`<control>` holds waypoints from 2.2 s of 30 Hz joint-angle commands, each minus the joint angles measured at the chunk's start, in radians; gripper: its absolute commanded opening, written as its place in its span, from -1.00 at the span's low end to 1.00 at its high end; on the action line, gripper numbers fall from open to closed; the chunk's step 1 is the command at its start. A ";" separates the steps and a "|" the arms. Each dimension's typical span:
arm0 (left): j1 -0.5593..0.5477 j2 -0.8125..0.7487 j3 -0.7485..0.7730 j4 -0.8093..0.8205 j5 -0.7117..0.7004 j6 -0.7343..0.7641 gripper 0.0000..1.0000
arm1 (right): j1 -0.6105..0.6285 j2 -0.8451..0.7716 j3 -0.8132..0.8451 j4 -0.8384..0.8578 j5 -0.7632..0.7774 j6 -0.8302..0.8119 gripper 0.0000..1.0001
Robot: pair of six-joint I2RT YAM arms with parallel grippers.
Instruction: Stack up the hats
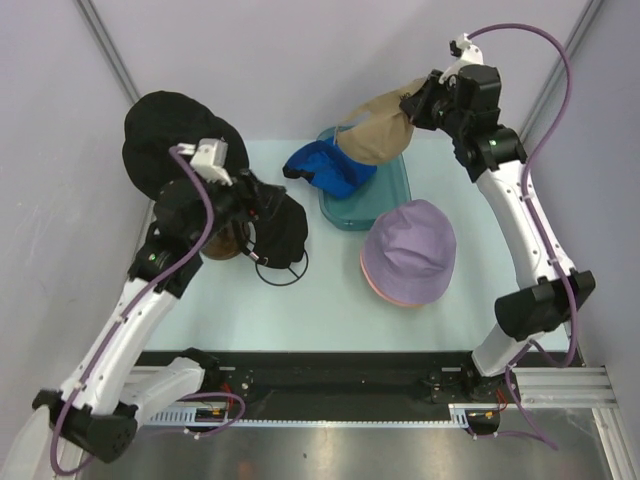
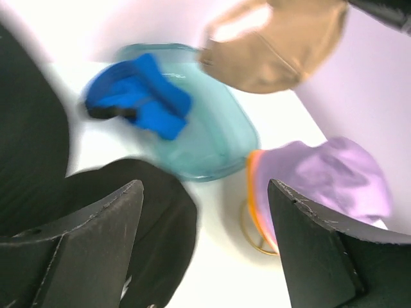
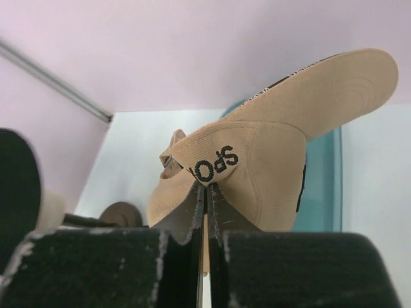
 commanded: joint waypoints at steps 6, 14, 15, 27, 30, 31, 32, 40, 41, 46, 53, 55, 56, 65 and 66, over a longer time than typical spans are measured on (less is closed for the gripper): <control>-0.118 0.193 0.180 0.237 0.123 0.030 0.68 | 0.013 -0.235 -0.121 0.137 -0.225 -0.030 -1.00; -0.147 0.333 0.331 0.239 0.170 0.074 0.67 | 0.014 -0.327 -0.167 0.123 -0.323 -0.021 -1.00; -0.156 0.353 0.344 0.237 0.173 0.087 0.67 | 0.014 -0.336 -0.180 0.127 -0.346 -0.019 -1.00; -0.248 0.448 0.430 0.134 0.063 0.255 0.65 | 0.013 -0.381 -0.191 0.134 -0.426 0.019 -1.00; -0.271 0.446 0.429 0.131 -0.033 0.280 0.64 | 0.014 -0.384 -0.193 0.143 -0.443 0.028 -1.00; -0.276 0.445 0.429 0.133 -0.049 0.286 0.63 | 0.013 -0.384 -0.194 0.143 -0.443 0.028 -1.00; -0.279 0.439 0.427 0.133 -0.061 0.295 0.63 | 0.013 -0.387 -0.194 0.142 -0.446 0.027 -1.00; -0.285 0.450 0.424 0.133 -0.110 0.332 0.54 | 0.011 -0.402 -0.199 0.131 -0.471 0.034 -1.00; -0.286 0.445 0.418 0.136 -0.118 0.334 0.54 | 0.011 -0.401 -0.200 0.133 -0.472 0.036 -1.00; -0.294 0.451 0.407 0.160 -0.118 0.340 0.42 | 0.008 -0.404 -0.210 0.131 -0.486 0.039 -1.00; -0.338 0.454 0.440 0.182 -0.066 0.361 -0.56 | -0.009 -0.390 -0.213 0.070 -0.427 0.044 -1.00; -0.340 0.446 0.449 0.180 -0.006 0.326 -0.88 | -0.036 -0.378 -0.216 0.030 -0.400 0.056 -1.00; -0.340 0.439 0.450 0.177 0.014 0.312 -0.97 | -0.045 -0.376 -0.217 0.019 -0.388 0.054 -1.00; -0.338 0.460 0.509 0.105 0.092 0.032 -0.99 | -0.124 -0.336 -0.305 0.061 -0.420 0.094 0.34; -0.338 0.472 0.509 0.097 0.085 -0.003 -0.99 | -0.125 -0.338 -0.323 0.077 -0.420 0.096 0.47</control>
